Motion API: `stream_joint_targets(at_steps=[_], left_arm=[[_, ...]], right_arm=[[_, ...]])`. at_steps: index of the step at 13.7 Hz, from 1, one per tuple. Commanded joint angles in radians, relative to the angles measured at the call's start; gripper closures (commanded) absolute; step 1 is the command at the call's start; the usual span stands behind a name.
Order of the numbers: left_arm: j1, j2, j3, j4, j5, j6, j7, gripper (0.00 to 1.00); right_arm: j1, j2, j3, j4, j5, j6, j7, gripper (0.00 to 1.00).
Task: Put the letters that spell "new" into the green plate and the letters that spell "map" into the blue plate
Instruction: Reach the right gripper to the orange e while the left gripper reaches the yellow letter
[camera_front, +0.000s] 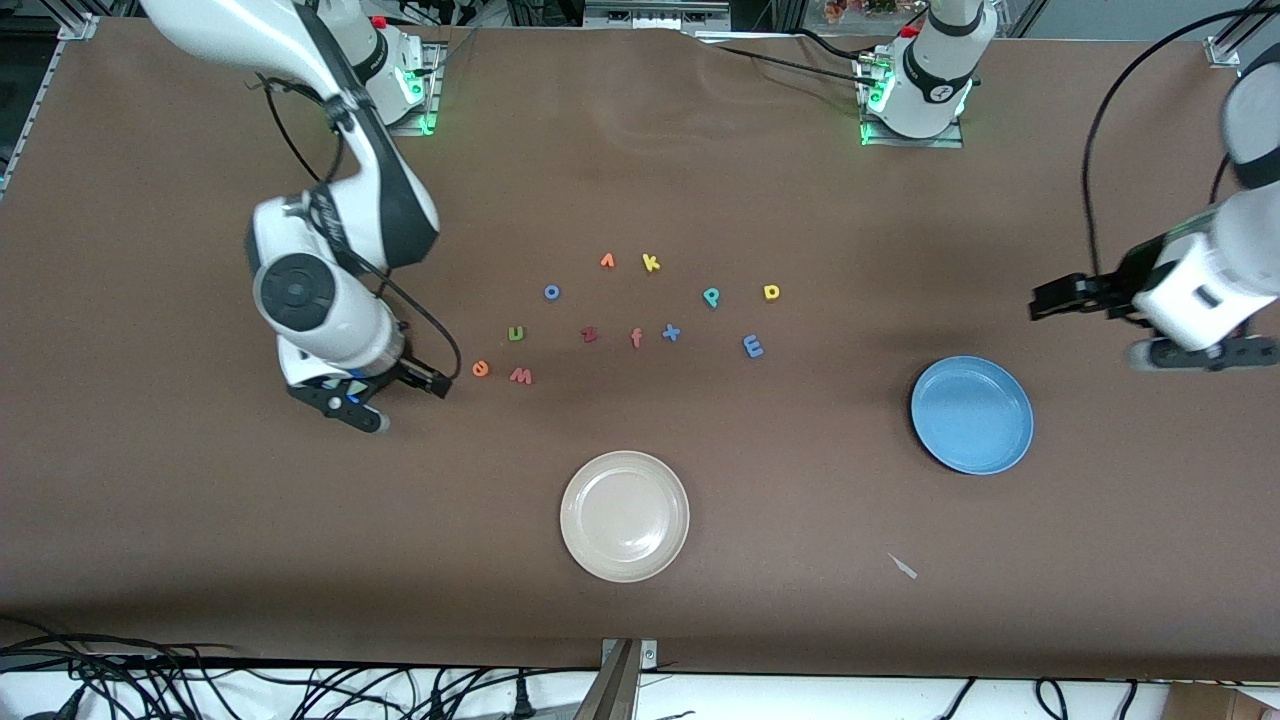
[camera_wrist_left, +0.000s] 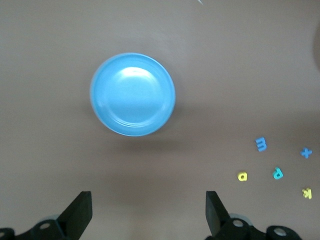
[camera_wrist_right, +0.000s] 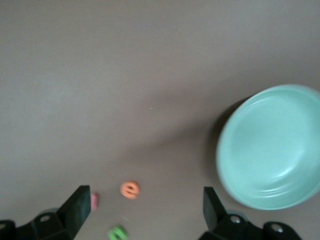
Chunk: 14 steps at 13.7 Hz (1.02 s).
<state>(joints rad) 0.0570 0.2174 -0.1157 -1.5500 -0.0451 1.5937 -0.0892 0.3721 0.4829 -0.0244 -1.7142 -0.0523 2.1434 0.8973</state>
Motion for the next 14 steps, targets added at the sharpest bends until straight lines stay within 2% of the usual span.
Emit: stream_joint_targets(at_steps=[1,3,5,9,12,14], left_arm=[[-0.074,0.007,-0.015,-0.022,0.015,0.012,-0.085,0.00],[-0.071,0.000,-0.066,-0.074,0.008,0.049,-0.096,0.00],[-0.071,-0.013,-0.119,-0.152,0.008,0.115,-0.116,0.00],[-0.071,-0.070,-0.225,-0.381,0.010,0.346,-0.230,0.00],[-0.071,-0.069,-0.312,-0.530,0.014,0.552,-0.317,0.00],[-0.074,-0.058,-0.338,-0.616,0.018,0.679,-0.340,0.00]], right_arm=[[0.046,0.011,-0.005,-0.105,-0.011,0.175,0.240,0.06],[0.056,0.013,-0.005,-0.197,-0.011,0.291,0.331,0.09],[0.059,0.014,-0.005,-0.252,-0.011,0.345,0.385,0.13],[0.088,0.042,-0.003,-0.263,-0.009,0.360,0.466,0.19],[0.093,0.056,-0.002,-0.268,-0.008,0.357,0.489,0.21],[0.094,0.069,-0.002,-0.272,-0.008,0.368,0.489,0.23]])
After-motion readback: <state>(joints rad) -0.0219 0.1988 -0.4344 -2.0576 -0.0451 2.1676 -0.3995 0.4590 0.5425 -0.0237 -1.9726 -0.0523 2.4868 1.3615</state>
